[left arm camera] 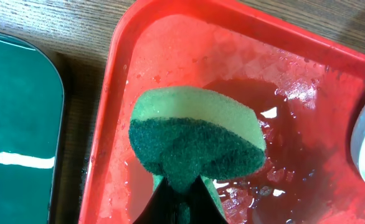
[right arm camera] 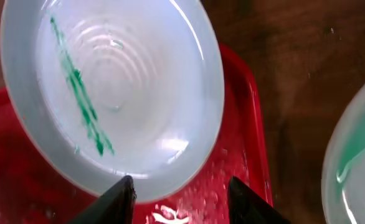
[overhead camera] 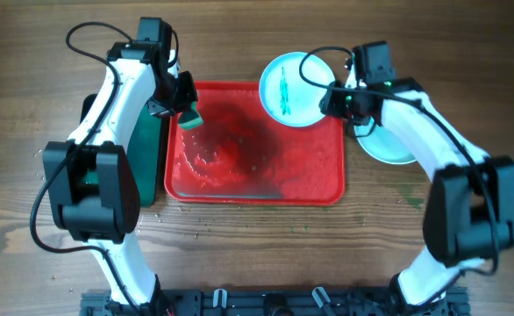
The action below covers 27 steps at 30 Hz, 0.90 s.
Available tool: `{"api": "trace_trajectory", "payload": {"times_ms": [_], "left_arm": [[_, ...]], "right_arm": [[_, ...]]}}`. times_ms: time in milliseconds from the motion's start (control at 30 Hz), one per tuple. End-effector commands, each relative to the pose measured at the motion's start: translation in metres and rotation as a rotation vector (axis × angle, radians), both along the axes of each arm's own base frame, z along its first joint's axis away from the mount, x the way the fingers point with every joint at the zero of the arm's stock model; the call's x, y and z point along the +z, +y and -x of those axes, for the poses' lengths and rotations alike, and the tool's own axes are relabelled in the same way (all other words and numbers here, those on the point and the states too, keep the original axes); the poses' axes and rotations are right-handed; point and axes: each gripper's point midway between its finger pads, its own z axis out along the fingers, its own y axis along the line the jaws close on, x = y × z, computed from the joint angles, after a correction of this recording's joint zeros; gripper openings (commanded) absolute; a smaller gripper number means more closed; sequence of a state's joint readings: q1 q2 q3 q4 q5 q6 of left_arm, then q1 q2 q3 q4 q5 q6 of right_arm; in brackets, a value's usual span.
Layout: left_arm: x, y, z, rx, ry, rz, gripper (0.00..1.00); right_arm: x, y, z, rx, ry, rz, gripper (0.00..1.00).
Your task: Clean dirty plates on tray and stack at the side
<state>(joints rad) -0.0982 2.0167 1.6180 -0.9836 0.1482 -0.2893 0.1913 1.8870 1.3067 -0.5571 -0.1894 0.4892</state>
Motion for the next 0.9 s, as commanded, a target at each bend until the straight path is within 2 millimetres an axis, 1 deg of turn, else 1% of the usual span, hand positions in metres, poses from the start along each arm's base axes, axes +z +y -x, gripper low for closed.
{"api": "trace_trajectory", "payload": {"times_ms": [0,133,233,333,400,567,700,800,867], "left_arm": [[0.006,-0.004,0.002,-0.018,-0.013,0.015,0.04],[0.006,-0.004,0.002,-0.018,-0.013,0.015,0.04],[0.006,-0.004,0.002,-0.018,-0.014,0.015,0.04],[0.006,-0.004,0.002,-0.018,-0.014,0.015,0.04],[0.006,-0.004,0.002,-0.018,-0.014,0.015,0.04],[0.006,-0.004,0.002,-0.018,-0.013,0.015,0.04],[0.006,-0.004,0.002,-0.018,-0.013,0.015,0.04],[0.006,-0.004,0.002,-0.018,-0.013,0.015,0.04],[0.006,-0.004,0.002,-0.018,-0.013,0.015,0.04]], "right_arm": [[-0.019,-0.001,-0.02,0.014,0.008,0.043,0.48],[-0.032,-0.001,-0.017,0.078,0.024,0.074,0.37],[-0.033,-0.002,-0.016,0.129,0.017,0.095,0.27],[-0.035,-0.001,-0.011,0.171,0.024,0.111,0.14],[-0.037,0.003,-0.007,0.213,0.028,0.124,0.08],[-0.041,0.02,0.006,0.305,0.042,0.161,0.05],[-0.044,0.026,0.016,0.339,0.061,0.223,0.05],[-0.048,0.033,0.033,0.406,0.107,0.244,0.05],[-0.047,0.042,0.047,0.472,0.144,0.213,0.05]]}}
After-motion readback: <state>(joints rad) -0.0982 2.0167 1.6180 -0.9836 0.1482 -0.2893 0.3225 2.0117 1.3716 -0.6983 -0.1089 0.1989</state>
